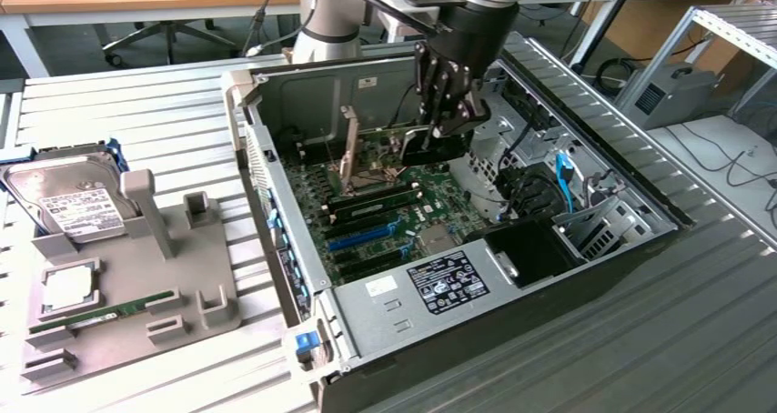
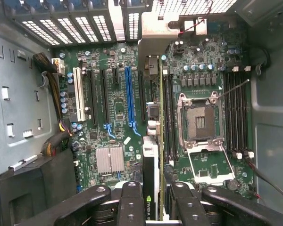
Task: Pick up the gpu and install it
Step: 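Insert the gpu into the slot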
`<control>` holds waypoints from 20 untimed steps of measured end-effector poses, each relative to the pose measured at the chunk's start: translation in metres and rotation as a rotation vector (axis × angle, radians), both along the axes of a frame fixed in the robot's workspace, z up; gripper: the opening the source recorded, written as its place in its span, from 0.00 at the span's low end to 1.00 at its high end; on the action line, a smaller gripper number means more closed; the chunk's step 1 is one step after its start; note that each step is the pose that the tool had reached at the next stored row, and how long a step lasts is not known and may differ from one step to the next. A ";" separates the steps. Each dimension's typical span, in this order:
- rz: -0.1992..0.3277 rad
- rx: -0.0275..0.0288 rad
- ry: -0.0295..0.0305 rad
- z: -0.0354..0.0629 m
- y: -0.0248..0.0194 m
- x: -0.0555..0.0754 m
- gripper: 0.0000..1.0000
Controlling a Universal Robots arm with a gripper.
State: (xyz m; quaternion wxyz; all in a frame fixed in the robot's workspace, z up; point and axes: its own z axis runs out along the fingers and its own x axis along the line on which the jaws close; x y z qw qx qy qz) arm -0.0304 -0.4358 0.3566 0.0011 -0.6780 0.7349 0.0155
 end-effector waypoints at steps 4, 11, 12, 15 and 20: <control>0.000 -0.0002 0.0001 0.0000 0.0000 -0.002 0.27; 0.000 -0.0002 0.0000 -0.0018 0.0000 -0.009 0.27; 0.000 -0.0001 0.0000 -0.0020 0.0000 -0.010 0.27; 0.000 -0.0003 0.0001 -0.0022 0.0000 -0.011 0.27; 0.000 0.0001 0.0000 -0.0023 -0.0057 -0.012 0.27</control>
